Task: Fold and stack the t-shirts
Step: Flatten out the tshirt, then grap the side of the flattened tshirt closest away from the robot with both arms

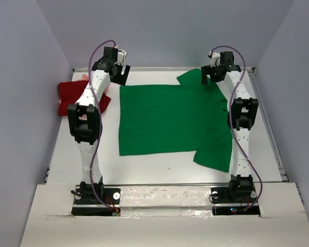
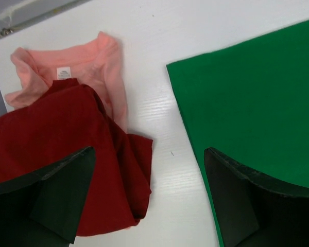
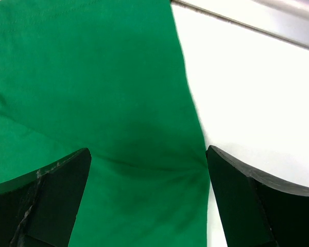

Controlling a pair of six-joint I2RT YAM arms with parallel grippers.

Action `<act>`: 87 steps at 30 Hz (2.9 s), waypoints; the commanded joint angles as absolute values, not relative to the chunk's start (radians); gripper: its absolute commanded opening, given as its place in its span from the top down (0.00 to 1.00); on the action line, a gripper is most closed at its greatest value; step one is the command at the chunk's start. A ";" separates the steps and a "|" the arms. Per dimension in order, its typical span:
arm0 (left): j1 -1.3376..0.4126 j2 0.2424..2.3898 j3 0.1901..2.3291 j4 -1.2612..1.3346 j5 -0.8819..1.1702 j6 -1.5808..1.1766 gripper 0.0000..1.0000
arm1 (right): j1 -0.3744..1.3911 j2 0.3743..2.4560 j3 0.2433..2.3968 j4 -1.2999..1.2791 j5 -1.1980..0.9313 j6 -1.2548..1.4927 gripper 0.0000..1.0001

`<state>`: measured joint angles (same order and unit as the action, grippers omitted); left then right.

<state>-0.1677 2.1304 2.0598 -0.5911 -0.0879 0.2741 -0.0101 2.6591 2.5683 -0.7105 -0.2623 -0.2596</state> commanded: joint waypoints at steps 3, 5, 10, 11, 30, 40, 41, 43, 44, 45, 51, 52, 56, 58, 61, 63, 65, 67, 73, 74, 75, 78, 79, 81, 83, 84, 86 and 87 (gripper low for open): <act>-0.166 1.961 1.967 -0.574 -0.058 0.247 0.01 | -0.009 2.335 2.406 -0.660 -0.249 -0.298 0.00; -0.166 1.922 1.916 -0.568 -0.012 0.249 0.01 | -0.009 2.212 2.343 -0.679 -0.241 -0.302 0.00; -0.169 1.809 1.734 -0.551 0.147 0.250 0.01 | -0.009 2.016 2.124 -0.856 -0.221 -0.293 0.00; -0.173 1.796 1.705 -0.534 0.158 0.249 0.01 | -0.009 1.941 2.070 -0.871 -0.207 -0.296 0.00; -0.334 1.603 1.254 -0.626 0.180 0.371 0.01 | -0.009 1.293 1.105 -0.932 -0.024 -0.241 0.06; -0.341 1.479 1.146 -0.632 0.204 0.402 0.01 | -0.009 1.429 1.121 -0.956 -0.067 -0.203 0.12; -0.341 1.473 1.143 -0.632 0.187 0.399 0.01 | -0.009 1.448 1.121 -0.950 -0.064 -0.193 0.14; -0.341 1.468 1.129 -0.624 0.164 0.390 0.01 | -0.009 1.503 1.123 -0.936 -0.066 -0.183 0.17; -0.339 1.465 1.124 -0.627 0.144 0.391 0.01 | -0.009 1.522 1.126 -0.930 -0.064 -0.181 0.18; -0.341 1.465 1.117 -0.632 0.135 0.388 0.01 | -0.009 1.541 1.132 -0.925 -0.054 -0.176 0.21; -0.342 1.422 1.071 -0.649 0.084 0.388 0.01 | -0.009 1.640 1.184 -0.922 -0.005 -0.129 0.33; -0.341 1.413 1.065 -0.649 0.078 0.388 0.01 | -0.009 1.646 1.190 -0.922 0.026 -0.123 0.33; -0.341 1.371 1.046 -0.663 0.072 0.385 0.01 | -0.009 1.675 1.206 -0.920 0.066 -0.091 0.33; -0.341 1.344 1.045 -0.673 0.064 0.385 0.01 | -0.009 1.692 1.212 -0.922 0.096 -0.072 0.34; -0.342 1.324 1.045 -0.684 0.060 0.385 0.01 | -0.009 1.712 1.215 -0.919 0.133 -0.057 0.34; -0.342 1.307 1.043 -0.689 0.061 0.387 0.01 | -0.009 1.723 1.215 -0.913 0.170 -0.054 0.37; -0.342 1.299 1.045 -0.689 0.060 0.388 0.01 | -0.020 1.746 1.215 -0.913 0.175 -0.048 0.39; -0.341 1.301 1.043 -0.690 0.061 0.391 0.01 | -0.043 1.755 1.210 -0.908 0.164 -0.045 0.39; -0.342 1.319 1.019 -0.655 0.060 0.390 0.01 | -0.052 1.778 1.190 -0.894 0.152 -0.046 0.45; -0.342 1.328 1.017 -0.650 0.064 0.390 0.01 | -0.061 1.778 1.178 -0.893 0.147 -0.048 0.48; -0.341 1.330 1.014 -0.644 0.066 0.387 0.01 | -0.061 1.776 1.171 -0.887 0.132 -0.049 0.54; -0.342 1.336 1.015 -0.640 0.071 0.383 0.01 | -0.070 1.776 1.138 -0.868 0.121 -0.057 0.76; -0.342 1.338 1.017 -0.638 0.072 0.383 0.01 | -0.071 1.779 1.131 -0.867 0.118 -0.058 0.83; -0.342 1.342 1.020 -0.640 0.075 0.380 0.01 | -0.071 1.784 1.118 -0.862 0.110 -0.060 1.00; -0.342 1.344 1.025 -0.643 0.075 0.380 0.01 | -0.071 1.784 1.117 -0.861 0.101 -0.060 1.00; -0.344 1.347 1.026 -0.643 0.075 0.380 0.01 | -0.080 1.784 1.118 -0.862 0.097 -0.060 1.00; -0.344 1.350 1.023 -0.644 0.083 0.379 0.01 | -0.080 1.779 1.120 -0.862 0.095 -0.060 1.00; -0.347 1.351 1.020 -0.646 0.086 0.379 0.01 | -0.080 1.778 1.120 -0.862 0.095 -0.061 1.00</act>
